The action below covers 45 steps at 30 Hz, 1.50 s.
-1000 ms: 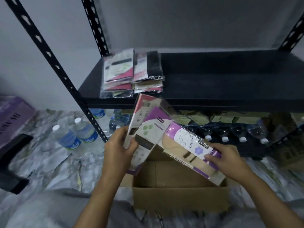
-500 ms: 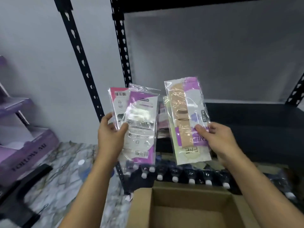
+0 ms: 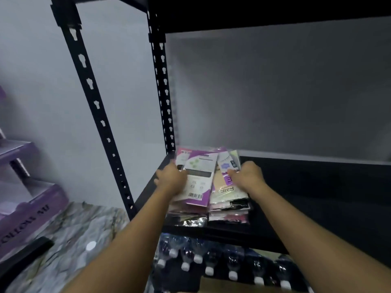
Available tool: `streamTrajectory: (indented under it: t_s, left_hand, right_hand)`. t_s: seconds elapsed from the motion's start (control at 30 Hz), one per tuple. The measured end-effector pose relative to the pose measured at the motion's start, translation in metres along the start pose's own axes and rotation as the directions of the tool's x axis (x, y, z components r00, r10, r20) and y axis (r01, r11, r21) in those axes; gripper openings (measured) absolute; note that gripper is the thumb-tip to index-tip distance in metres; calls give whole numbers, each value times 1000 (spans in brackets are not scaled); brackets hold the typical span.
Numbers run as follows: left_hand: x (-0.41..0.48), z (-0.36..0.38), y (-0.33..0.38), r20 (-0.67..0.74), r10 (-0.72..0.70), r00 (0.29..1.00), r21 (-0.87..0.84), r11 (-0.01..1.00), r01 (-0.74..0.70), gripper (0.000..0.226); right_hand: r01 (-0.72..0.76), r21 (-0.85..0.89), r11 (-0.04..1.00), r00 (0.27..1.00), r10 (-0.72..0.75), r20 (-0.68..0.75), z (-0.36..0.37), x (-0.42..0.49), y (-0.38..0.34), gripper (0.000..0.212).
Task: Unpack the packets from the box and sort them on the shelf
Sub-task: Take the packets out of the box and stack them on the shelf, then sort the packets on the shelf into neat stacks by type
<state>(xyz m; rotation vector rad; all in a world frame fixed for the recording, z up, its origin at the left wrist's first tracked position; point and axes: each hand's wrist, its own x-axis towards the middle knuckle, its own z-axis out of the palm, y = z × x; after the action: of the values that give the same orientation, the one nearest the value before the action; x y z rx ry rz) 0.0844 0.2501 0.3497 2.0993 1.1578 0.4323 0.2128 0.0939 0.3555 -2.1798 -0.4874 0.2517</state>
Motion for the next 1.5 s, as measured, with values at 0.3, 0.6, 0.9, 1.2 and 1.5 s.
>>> streamTrajectory:
  t_s: [0.3, 0.6, 0.9, 1.2, 1.5]
  left_hand:
    - [7, 11, -12, -24, 21, 1000, 79, 997, -19, 58]
    - [-44, 2, -21, -83, 192, 978, 36, 981, -189, 52]
    - [-94, 10, -40, -20, 421, 907, 129, 901, -415, 50]
    - [-96, 9, -48, 34, 442, 896, 199, 876, -439, 70]
    - [-96, 3, -53, -19, 482, 876, 187, 862, -471, 48]
  right_hand:
    - [15, -161, 987, 1000, -18, -21, 2, 9, 18, 48]
    - [166, -176, 970, 985, -172, -20, -18, -51, 21, 42]
    - [188, -156, 970, 980, -197, -41, -19, -85, 33, 40]
    - [191, -77, 979, 976, -197, -91, -18, -88, 33, 22]
    - [56, 107, 993, 975, -31, -221, -20, -73, 39, 39]
